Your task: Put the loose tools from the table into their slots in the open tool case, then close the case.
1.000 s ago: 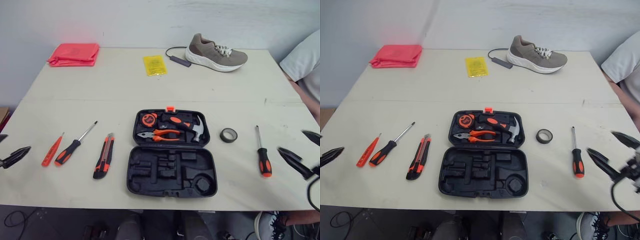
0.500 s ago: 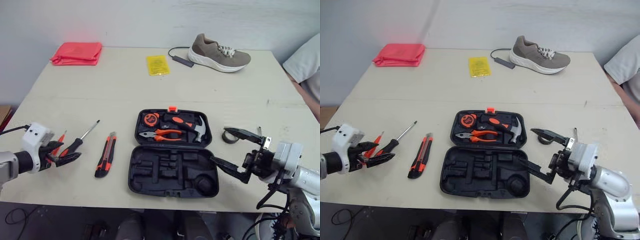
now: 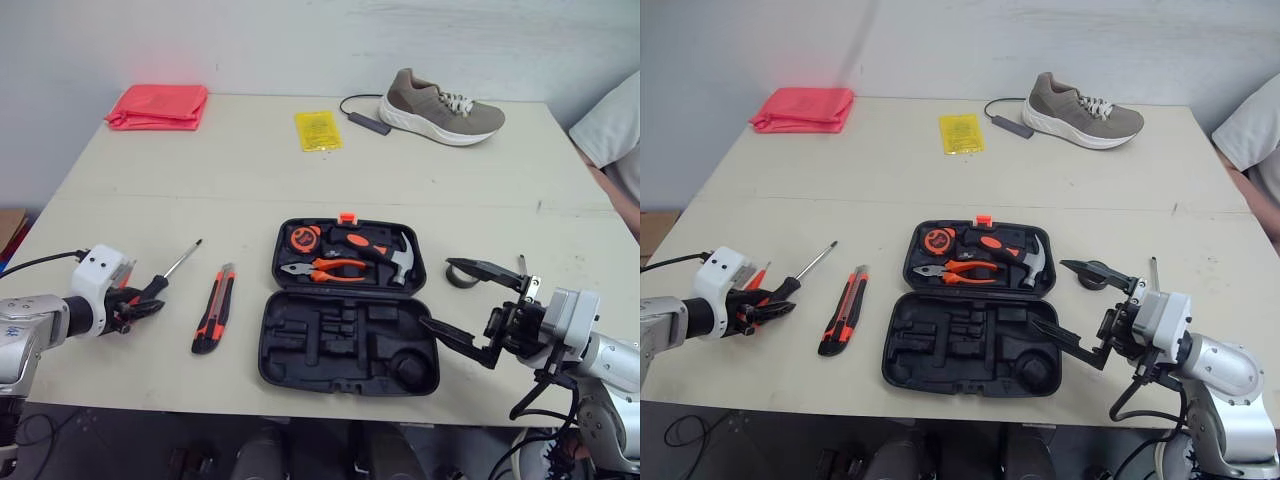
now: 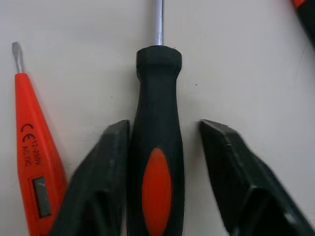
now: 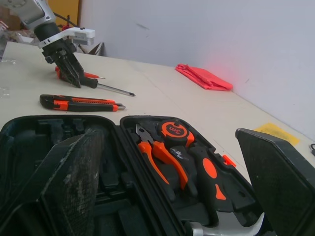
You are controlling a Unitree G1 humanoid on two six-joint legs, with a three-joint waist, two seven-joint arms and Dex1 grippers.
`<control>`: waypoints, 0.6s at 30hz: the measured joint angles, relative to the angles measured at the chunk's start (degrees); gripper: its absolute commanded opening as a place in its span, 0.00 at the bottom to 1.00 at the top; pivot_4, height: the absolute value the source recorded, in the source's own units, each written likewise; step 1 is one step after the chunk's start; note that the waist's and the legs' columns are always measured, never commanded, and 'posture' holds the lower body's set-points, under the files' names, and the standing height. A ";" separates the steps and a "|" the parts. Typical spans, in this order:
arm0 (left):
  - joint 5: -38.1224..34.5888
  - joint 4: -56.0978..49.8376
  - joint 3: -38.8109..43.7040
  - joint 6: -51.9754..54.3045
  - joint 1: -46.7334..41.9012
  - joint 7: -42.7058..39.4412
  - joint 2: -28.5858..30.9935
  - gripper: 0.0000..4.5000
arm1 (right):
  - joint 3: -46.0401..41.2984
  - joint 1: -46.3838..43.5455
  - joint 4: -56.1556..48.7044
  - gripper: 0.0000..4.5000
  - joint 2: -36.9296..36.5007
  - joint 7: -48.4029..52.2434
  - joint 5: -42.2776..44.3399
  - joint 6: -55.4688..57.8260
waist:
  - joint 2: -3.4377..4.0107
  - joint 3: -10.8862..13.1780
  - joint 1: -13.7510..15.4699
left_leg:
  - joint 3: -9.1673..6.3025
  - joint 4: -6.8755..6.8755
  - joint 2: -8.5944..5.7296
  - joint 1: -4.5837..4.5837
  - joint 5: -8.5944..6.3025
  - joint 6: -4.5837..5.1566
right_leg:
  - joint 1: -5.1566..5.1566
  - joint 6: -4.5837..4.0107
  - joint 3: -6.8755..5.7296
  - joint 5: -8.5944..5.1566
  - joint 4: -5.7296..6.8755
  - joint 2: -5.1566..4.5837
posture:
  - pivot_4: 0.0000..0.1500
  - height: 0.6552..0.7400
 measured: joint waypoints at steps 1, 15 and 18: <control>0.20 0.26 -0.17 -0.50 -0.31 -0.16 -0.07 0.17 | 0.00 0.15 0.00 1.00 0.00 -0.11 -0.10 -0.08 | 0.00 0.00 0.04 | 0.00 0.00 0.00 0.00 0.00 0.00 | 0.00 0.00 0.00 0.00 0.01 0.00 | 1.00 1.00; -4.73 -13.04 -6.63 -12.63 -14.91 -17.15 0.47 0.17 | -4.59 2.40 9.07 1.00 -3.64 2.14 -2.27 -5.88 | -0.19 0.08 1.31 | -0.02 0.11 -0.31 -0.09 0.11 0.20 | 0.05 0.12 -0.02 0.04 0.06 0.02 | 1.00 1.00; -5.06 -18.59 -14.41 -10.53 -18.21 -19.99 0.22 0.17 | -5.39 2.64 9.91 1.00 -3.83 2.12 -2.28 -6.38 | -0.17 0.09 1.03 | 0.02 0.13 -0.26 -0.06 0.18 0.13 | 0.03 0.13 -0.01 0.04 0.11 0.16 | 1.00 1.00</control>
